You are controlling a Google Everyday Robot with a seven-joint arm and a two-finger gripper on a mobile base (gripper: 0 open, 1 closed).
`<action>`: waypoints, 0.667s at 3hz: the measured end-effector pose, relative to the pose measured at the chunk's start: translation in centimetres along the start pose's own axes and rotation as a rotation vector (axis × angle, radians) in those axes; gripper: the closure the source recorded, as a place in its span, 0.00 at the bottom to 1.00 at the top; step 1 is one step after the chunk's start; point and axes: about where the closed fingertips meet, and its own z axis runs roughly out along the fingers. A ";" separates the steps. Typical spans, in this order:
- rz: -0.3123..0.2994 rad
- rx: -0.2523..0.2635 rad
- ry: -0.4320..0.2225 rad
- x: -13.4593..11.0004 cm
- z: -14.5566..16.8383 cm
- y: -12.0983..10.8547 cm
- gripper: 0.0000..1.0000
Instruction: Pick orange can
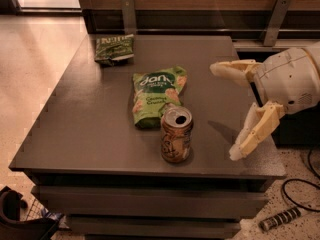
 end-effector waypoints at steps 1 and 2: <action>-0.016 0.033 -0.208 -0.5 2.5 -0.1 0.00; -0.033 0.036 -0.238 -1.3 2.7 -0.1 0.00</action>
Offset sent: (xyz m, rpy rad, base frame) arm 0.0017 0.0218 -0.0080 0.1856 -0.0288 0.0054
